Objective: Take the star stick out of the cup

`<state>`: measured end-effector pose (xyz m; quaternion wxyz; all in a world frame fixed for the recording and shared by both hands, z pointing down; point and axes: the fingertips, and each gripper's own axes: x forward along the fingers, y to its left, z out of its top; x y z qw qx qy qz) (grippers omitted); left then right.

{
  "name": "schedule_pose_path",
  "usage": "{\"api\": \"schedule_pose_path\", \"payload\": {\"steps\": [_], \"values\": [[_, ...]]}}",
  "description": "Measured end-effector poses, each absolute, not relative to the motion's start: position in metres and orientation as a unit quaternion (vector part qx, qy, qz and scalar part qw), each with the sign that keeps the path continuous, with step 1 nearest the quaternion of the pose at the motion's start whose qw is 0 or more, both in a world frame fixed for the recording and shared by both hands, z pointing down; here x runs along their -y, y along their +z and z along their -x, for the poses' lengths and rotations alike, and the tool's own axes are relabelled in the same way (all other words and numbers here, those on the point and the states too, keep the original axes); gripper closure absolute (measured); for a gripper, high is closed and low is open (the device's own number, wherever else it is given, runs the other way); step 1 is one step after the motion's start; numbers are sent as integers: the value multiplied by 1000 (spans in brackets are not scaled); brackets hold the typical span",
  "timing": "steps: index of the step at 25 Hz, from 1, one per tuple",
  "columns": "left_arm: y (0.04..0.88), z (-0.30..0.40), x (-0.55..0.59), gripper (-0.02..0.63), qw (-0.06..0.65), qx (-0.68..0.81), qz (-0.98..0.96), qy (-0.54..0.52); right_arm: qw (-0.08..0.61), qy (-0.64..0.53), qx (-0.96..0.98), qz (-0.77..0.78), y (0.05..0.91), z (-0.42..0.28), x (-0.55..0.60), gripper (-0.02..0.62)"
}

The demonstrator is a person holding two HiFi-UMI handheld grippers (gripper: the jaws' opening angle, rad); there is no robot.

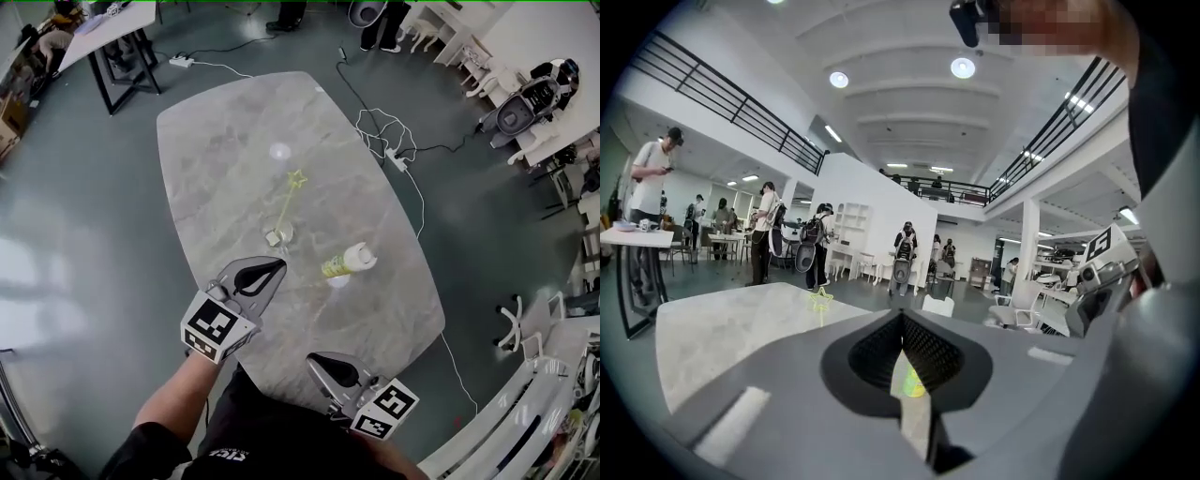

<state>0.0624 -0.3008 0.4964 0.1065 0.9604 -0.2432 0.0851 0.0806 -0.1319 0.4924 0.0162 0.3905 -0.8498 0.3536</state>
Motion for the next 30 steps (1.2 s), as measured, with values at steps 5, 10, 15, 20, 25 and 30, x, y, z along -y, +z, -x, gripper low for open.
{"api": "schedule_pose_path", "payload": {"steps": [5,10,15,20,25,30], "values": [[515,-66,327,603,105,243,-959,102,15,352,851,-390,499,-75,151,583],[532,-70,350,600,106,238,-959,113,26,350,852,-389,508,-68,164,583],[557,-75,373,539,120,244,-955,123,37,356,851,-384,515,-60,170,583],[582,-78,398,497,124,259,-949,129,47,350,850,-390,520,-58,178,583],[601,-82,412,457,109,255,-947,164,49,349,853,-384,519,-50,185,583],[621,-90,424,436,98,248,-945,188,63,361,852,-373,525,-39,179,583]]}}
